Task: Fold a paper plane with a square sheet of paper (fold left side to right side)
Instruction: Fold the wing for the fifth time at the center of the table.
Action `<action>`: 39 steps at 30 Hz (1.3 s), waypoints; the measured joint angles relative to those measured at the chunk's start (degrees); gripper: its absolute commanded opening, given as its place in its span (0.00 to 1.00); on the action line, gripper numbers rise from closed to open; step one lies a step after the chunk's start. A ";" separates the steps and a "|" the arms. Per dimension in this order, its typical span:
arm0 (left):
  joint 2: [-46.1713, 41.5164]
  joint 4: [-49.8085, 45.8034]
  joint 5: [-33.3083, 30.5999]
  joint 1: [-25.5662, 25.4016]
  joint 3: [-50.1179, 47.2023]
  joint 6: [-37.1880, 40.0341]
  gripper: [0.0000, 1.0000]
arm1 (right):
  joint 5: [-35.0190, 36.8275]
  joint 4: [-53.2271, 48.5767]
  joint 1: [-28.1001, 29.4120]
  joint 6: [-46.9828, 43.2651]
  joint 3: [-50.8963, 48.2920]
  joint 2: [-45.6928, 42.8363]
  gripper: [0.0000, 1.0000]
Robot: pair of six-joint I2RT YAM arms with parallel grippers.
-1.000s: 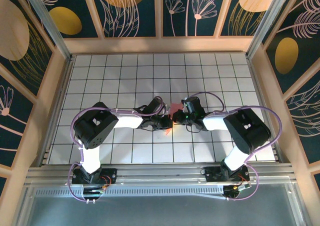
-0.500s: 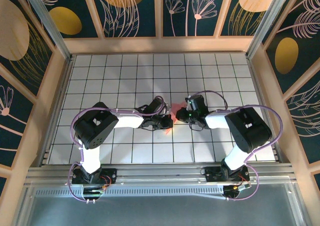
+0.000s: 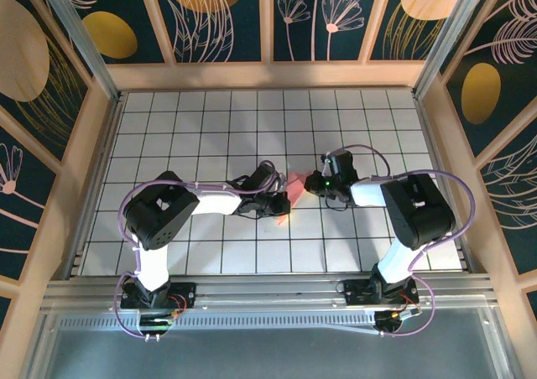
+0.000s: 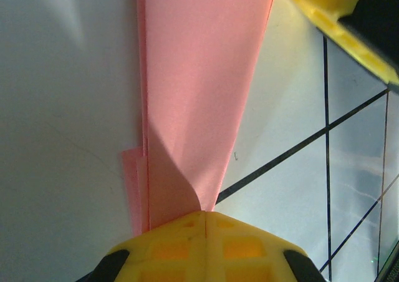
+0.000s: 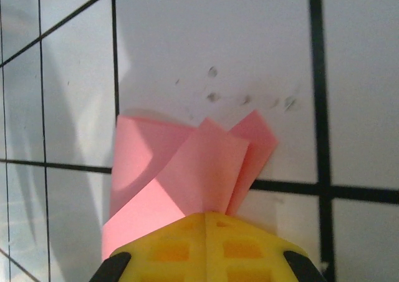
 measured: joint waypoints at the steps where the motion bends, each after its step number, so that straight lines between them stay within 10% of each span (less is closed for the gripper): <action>1: 0.00 0.00 0.00 0.00 0.00 0.00 0.00 | -0.04 -0.31 -0.46 -0.39 0.48 0.37 0.00; 39: 0.00 0.26 -0.98 -0.04 0.02 0.00 0.00 | -4.63 1.86 0.81 2.14 3.48 4.52 0.00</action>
